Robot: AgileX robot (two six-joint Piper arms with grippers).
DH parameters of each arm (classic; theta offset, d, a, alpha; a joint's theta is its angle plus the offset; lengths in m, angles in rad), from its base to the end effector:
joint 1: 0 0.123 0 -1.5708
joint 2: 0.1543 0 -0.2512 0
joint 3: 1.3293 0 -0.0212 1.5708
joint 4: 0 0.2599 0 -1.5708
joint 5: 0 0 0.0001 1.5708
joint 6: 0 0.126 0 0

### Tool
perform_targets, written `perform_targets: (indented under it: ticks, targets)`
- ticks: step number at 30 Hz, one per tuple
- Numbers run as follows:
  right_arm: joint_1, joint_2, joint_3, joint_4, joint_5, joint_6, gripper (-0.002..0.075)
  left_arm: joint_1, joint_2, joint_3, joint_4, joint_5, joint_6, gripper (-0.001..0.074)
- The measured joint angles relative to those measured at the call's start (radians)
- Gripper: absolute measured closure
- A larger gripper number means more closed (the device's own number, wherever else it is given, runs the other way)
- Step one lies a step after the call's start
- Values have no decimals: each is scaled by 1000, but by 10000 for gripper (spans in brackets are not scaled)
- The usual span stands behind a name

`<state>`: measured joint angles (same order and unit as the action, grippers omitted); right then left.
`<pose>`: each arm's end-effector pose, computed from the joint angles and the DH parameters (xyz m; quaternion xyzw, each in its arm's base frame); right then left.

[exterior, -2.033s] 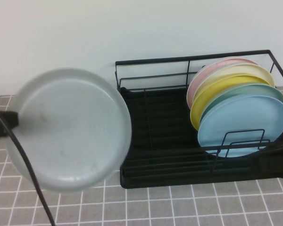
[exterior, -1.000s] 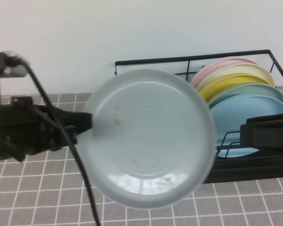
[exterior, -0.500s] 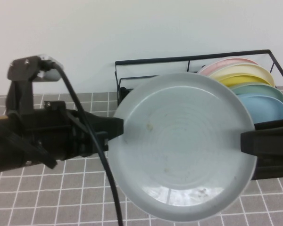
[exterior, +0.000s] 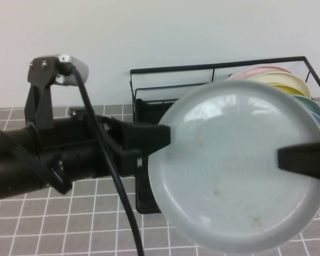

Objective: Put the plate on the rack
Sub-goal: Hand over the plate, then place the plate on the rack

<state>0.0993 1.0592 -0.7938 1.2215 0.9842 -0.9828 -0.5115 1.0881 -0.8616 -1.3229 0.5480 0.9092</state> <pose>0.2229 0.1214 0.2854 -0.2297 0.7978 0.4100 0.3776 0.2160 -0.1943 0.3148 0.2096 0.7607 -0.4367 0.4321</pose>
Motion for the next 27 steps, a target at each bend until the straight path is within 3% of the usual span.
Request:
perform_targets:
  ticks: [2, 4, 6, 8, 12, 13, 14, 17, 18, 24, 27]
  targets:
    - [0, 0, 0, -21, 9, 0, 623, 0, 0, 0, -43, 2, 0, 298]
    - [2, 0, 0, -34, 14, 0, 623, 0, 0, 0, -78, 2, 0, 178]
    - [2, 0, 0, -53, 10, -12, 624, 0, 0, 0, -123, 2, 4, 132]
    - [2, 0, 0, -81, 7, -49, 624, 0, 0, 0, -149, 2, 8, 142]
    - [2, 0, 0, -228, -56, -101, 624, 0, 0, 0, -154, 2, 41, 244]
    - [2, 0, 0, -271, -78, -97, 624, 0, 0, 0, -154, 2, 48, 209]
    - [2, 0, 0, -300, -101, -83, 624, 0, -2, 0, -149, 2, 50, 390]
    - [2, -7, -5, -320, -142, -96, 624, 0, -23, 0, -84, 6, 52, 673]
    - [2, -17, -12, -320, -144, -127, 624, 0, -36, 0, -56, 10, 52, 730]
    - [2, -111, -70, -390, -326, -267, 625, 0, -144, 0, 124, -12, 55, 735]
    - [2, -128, -89, -476, -413, -343, 625, 0, -208, 0, 212, -41, -27, 735]
